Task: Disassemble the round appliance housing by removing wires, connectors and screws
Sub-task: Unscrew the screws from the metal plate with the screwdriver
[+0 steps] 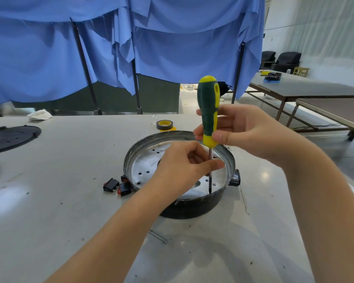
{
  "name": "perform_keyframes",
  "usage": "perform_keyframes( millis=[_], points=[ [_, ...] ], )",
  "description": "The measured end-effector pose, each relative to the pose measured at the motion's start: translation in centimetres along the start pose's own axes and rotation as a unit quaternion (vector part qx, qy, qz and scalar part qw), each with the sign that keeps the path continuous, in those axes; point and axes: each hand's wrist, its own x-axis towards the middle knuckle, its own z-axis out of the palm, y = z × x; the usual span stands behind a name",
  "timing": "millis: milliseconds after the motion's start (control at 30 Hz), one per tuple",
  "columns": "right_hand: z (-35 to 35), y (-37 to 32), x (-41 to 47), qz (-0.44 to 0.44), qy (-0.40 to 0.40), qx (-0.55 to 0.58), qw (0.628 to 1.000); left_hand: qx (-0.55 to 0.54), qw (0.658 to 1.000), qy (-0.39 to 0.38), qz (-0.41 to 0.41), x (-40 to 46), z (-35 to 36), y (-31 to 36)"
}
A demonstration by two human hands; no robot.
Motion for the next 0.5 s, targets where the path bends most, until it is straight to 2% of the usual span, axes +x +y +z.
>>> perform_keyframes(
  millis=[233,367,500],
  points=[
    [-0.15,0.06,-0.01,0.010,-0.010,0.001,1.000,-0.044,0.994,-0.098,-0.023,-0.28,0.00,0.38],
    [-0.45,0.10,0.02,0.030,-0.022,-0.011,0.999,-0.043,0.995,-0.075,-0.047,-0.18,-0.02,0.28],
    [-0.08,0.07,0.22,0.036,0.008,-0.059,0.998,-0.030,0.998,-0.054,-0.031,-0.16,0.11,0.17]
  ],
)
